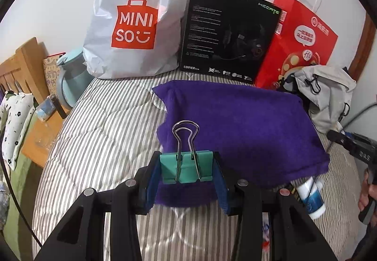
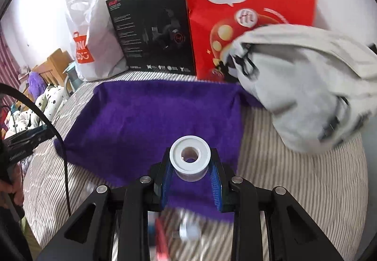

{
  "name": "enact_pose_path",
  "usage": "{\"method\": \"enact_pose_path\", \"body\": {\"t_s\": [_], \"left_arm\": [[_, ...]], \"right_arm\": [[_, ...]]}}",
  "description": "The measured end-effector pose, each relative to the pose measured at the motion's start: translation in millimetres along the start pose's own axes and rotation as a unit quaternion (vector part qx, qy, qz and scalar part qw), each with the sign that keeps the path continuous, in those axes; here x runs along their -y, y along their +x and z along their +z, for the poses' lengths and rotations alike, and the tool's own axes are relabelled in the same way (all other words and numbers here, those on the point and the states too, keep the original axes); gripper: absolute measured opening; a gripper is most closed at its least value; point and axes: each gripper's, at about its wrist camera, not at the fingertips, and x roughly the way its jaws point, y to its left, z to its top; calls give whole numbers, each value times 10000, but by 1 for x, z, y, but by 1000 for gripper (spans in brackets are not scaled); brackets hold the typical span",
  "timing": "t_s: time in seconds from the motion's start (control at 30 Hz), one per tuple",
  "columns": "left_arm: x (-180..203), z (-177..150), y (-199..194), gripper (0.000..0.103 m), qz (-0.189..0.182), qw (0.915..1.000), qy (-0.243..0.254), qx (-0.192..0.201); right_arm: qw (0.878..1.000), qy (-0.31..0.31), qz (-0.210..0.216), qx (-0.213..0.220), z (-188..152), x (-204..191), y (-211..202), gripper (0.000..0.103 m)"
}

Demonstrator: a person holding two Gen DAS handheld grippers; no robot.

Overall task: Organize rigid objects
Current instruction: 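Carry the tape roll onto the purple towel and release it while the left tool carries the clip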

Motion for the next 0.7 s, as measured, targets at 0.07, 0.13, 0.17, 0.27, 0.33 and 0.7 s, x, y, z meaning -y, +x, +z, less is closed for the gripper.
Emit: {"method": "enact_pose_path", "body": {"t_s": [0.07, 0.13, 0.17, 0.27, 0.33, 0.7], "left_arm": [[0, 4, 5, 40, 19, 10000, 5, -21], [0, 7, 10, 40, 17, 10000, -7, -55], [0, 9, 12, 40, 8, 10000, -10, -82], [1, 10, 21, 40, -31, 9999, -30, -166], [1, 11, 27, 40, -58, 9997, -37, -218], [3, 20, 45, 40, -125, 9995, -48, -295]], "right_arm": [[10000, -83, 18, -33, 13, -1, 17, 29], [9998, -166, 25, -70, 25, -3, 38, 29], [9998, -172, 25, -62, 31, -3, 49, 29], [9996, -249, 22, -160, 42, -4, 75, 29], [9993, -276, -56, -262, 48, -4, 93, 29], [9953, -384, -250, -857, 57, -1, 141, 30]]}}
